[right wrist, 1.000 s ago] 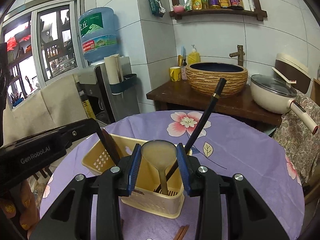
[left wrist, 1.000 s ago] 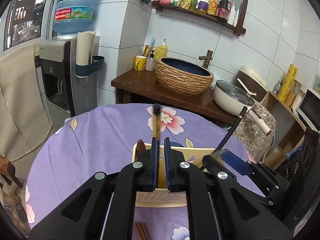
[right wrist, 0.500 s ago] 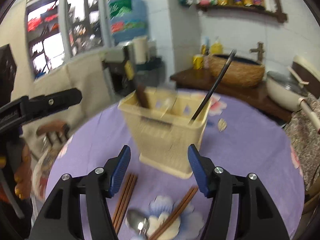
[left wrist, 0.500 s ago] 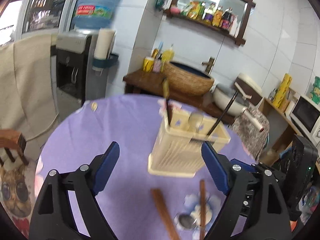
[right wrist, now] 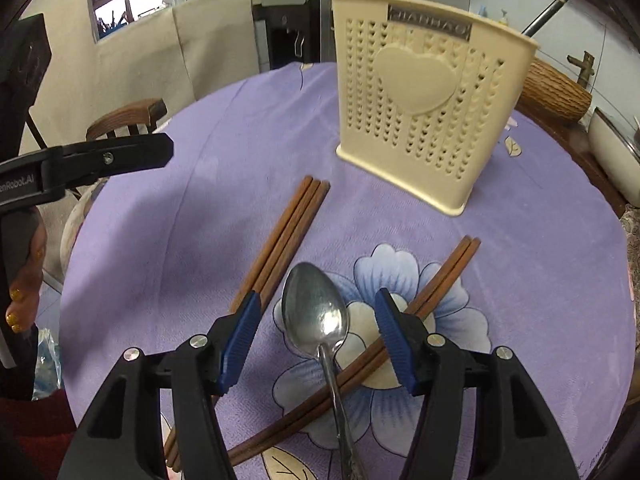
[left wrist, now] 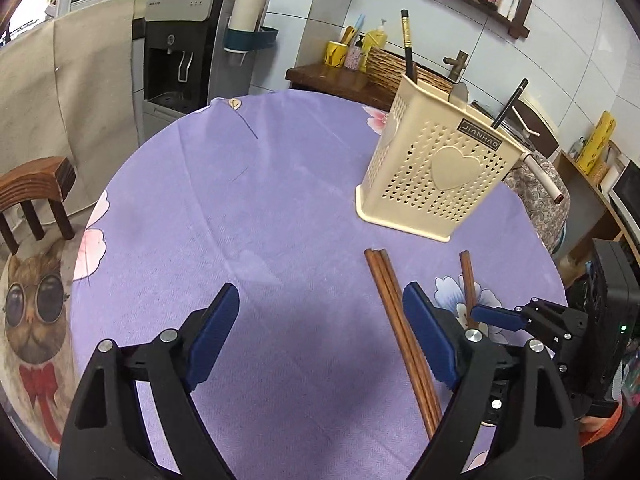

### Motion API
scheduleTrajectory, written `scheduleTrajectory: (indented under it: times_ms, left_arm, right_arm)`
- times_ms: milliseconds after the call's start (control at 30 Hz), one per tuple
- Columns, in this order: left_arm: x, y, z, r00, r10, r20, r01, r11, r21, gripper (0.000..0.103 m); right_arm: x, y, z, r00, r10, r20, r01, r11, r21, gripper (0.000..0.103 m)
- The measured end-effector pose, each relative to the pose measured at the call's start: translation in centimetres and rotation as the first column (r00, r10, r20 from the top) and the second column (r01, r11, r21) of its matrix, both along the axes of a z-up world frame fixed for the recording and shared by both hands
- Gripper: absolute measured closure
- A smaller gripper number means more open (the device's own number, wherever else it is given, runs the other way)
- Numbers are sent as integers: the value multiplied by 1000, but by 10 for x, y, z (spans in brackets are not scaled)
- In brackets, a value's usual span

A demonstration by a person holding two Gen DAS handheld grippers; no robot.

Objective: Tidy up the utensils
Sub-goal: 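Open both tools and move them back toward the loose chopsticks and metal spoon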

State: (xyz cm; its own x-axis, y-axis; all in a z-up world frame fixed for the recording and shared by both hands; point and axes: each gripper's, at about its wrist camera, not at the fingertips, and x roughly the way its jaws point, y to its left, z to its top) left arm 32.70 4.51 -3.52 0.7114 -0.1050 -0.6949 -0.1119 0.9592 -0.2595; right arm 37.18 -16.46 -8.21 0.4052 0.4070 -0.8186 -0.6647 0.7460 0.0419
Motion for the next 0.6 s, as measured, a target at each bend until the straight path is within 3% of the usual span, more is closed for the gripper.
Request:
scheduleTrajectory:
  times_ms: [367,533,600]
  left_arm:
    - [1,-2,-10,999,-8,-36,8,1000,-6,20]
    - [4,-4,-13,999,-6,-46,6,1000,-6,20]
    - [5,-6,-15,999,-8,-50,8,1000,-2,20]
  right_arm:
    - [5,6,-14,1000,-13,-18,13,999,-35,49]
    - [3,14,-16,1000,-9,-3,9,999,-31,65]
    - [4,16,-17,1000,-17,2,17,999,-31,65]
